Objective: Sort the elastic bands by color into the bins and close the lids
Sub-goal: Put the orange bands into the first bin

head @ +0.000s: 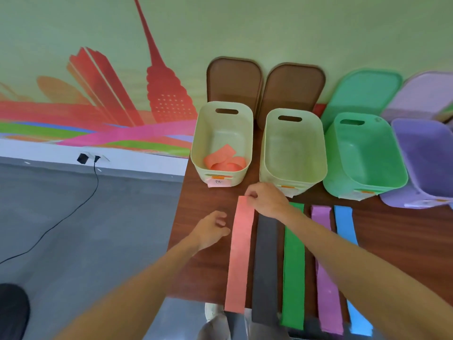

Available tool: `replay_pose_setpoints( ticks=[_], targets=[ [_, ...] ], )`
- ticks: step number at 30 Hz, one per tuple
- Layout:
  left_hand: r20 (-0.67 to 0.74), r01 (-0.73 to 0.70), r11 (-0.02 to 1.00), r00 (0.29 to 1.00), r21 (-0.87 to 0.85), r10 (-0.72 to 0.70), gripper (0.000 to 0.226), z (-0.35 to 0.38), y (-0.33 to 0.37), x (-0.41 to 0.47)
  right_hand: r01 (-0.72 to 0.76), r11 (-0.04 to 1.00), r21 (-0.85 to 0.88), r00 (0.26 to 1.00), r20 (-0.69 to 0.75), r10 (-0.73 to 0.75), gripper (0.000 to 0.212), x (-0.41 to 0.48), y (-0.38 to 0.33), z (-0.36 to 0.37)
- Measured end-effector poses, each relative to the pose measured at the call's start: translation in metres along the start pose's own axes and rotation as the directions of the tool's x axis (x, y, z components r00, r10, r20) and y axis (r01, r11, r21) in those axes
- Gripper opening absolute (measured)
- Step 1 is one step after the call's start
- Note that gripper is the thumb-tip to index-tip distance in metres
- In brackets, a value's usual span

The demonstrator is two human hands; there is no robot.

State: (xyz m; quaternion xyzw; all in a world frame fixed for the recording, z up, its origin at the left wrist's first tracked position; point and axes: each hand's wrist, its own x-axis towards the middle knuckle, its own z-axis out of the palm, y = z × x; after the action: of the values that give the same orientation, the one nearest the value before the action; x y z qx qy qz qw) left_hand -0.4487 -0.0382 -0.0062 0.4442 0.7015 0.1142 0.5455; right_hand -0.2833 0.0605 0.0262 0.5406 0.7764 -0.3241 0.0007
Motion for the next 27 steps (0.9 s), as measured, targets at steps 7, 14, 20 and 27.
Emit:
replay_pose_setpoints(
  ticks=[7,14,20,27],
  targets=[
    [-0.010,-0.211,0.968,0.977,0.135,0.214,0.026,-0.006,0.028,-0.025,0.045,0.971,0.233,0.993,-0.115,-0.019,0.013,-0.039,-0.041,-0.056],
    [-0.220,-0.395,0.918,0.892,0.045,0.395,0.027,-0.060,0.063,-0.054,0.116,0.912,0.394,0.935,-0.352,0.033,0.010,-0.062,-0.077,-0.114],
    [-0.401,-0.517,0.856,0.789,-0.022,0.466,0.021,-0.110,0.113,-0.061,0.261,0.834,0.487,0.851,-0.524,0.039,0.013,-0.057,-0.105,-0.152],
    [-0.488,-0.622,0.782,0.700,-0.054,0.522,0.012,-0.150,0.165,-0.056,0.334,0.776,0.535,0.815,-0.577,0.047,0.014,-0.040,-0.124,-0.187]
  ],
)
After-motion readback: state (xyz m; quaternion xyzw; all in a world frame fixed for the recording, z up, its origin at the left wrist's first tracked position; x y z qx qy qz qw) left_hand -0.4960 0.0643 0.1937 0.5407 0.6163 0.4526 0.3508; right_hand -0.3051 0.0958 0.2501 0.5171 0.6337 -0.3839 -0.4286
